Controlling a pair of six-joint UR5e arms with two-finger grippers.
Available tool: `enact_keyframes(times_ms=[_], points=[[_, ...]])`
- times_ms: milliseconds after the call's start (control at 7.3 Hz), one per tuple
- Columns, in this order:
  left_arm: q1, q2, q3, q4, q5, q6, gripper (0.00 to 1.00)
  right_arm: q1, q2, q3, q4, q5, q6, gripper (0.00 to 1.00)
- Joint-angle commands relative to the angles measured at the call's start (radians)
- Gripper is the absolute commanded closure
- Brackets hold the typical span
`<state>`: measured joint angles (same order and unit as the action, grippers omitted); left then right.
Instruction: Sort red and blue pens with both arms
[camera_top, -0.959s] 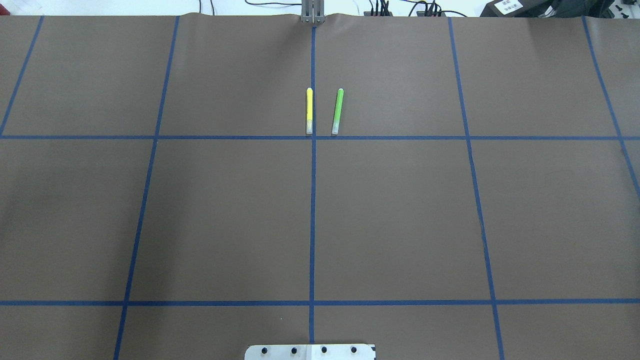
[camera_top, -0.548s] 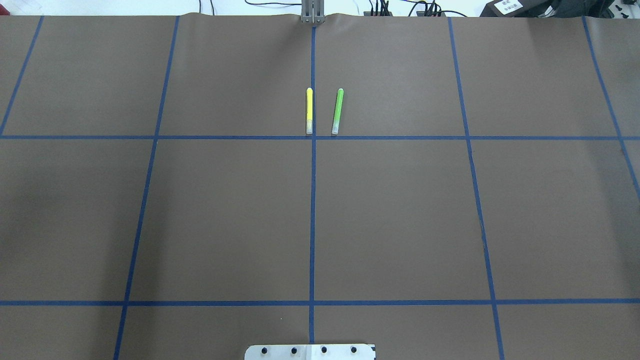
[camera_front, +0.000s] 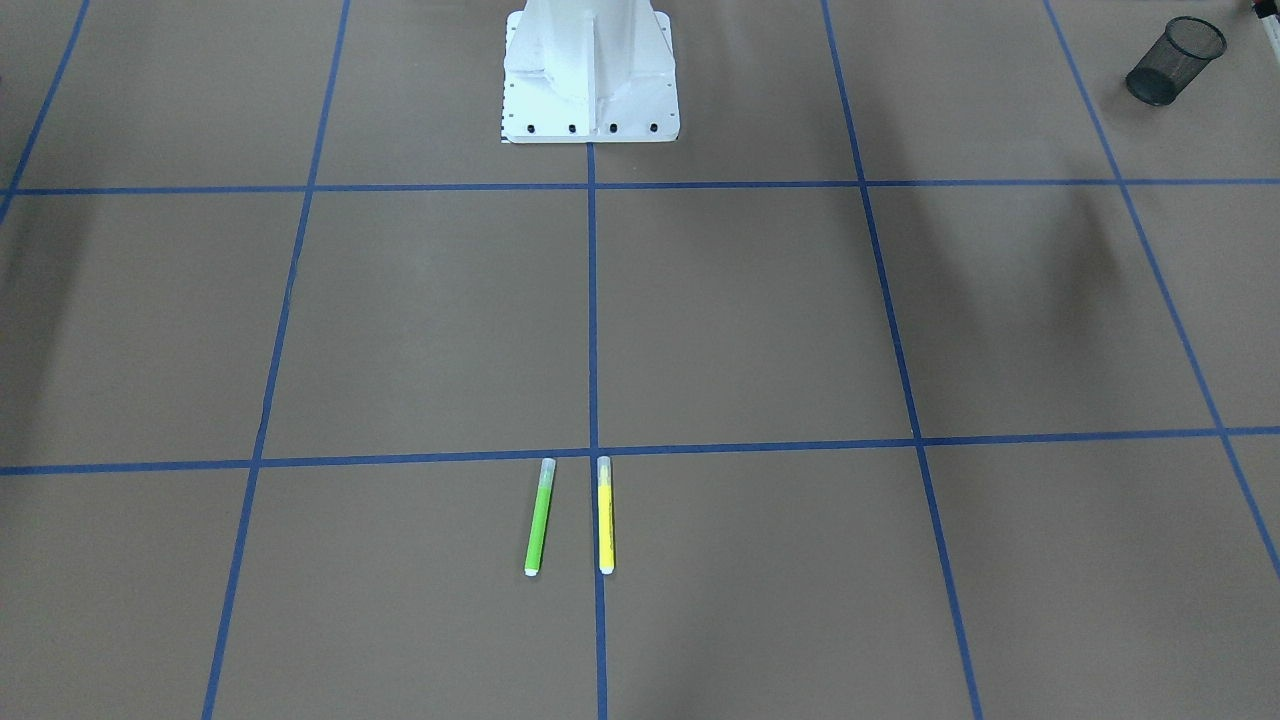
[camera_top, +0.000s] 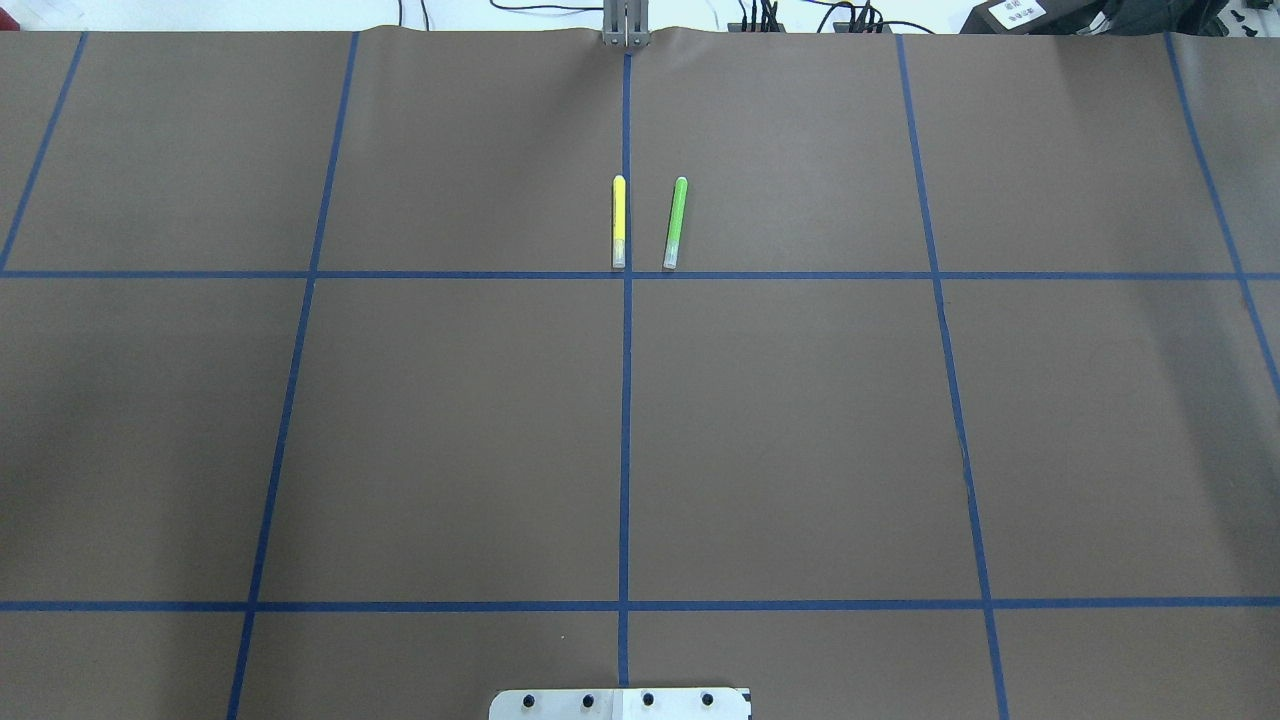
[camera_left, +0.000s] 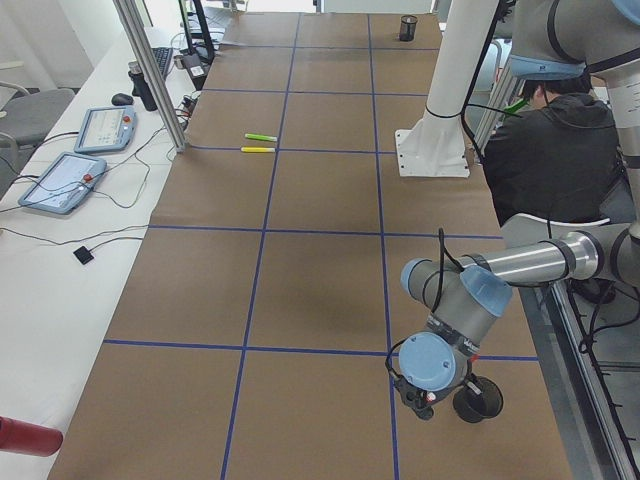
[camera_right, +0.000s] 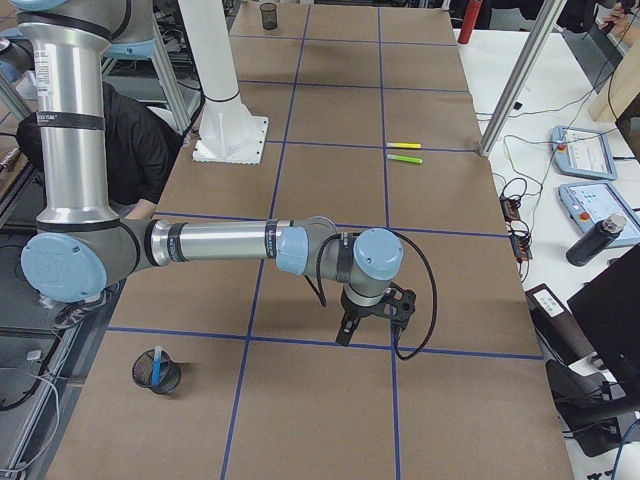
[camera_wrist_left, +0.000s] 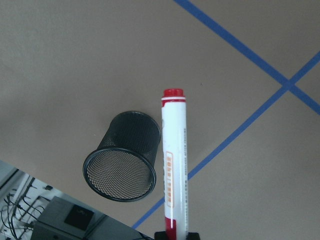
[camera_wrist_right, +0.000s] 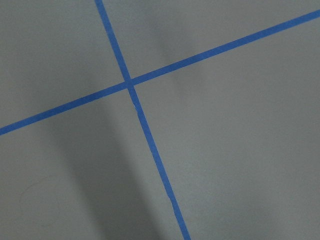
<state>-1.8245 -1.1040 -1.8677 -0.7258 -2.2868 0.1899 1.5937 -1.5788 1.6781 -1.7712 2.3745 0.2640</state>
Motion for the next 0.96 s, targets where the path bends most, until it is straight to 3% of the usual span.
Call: enact_keyframes(times_ms=[0,411,822], points=[[-0.004,0.016,0.033,0.083,-0.007,0.003,1.0,-0.005,0.0,0.038,-0.001,0.028,0.038,0.01],[-0.012,0.016,0.053,0.202,-0.007,0.005,1.0,-0.005,0.0,0.06,-0.001,0.029,0.041,0.01],[-0.019,0.012,0.2,0.204,-0.01,0.041,1.0,-0.005,-0.001,0.061,-0.001,0.066,0.041,0.01]])
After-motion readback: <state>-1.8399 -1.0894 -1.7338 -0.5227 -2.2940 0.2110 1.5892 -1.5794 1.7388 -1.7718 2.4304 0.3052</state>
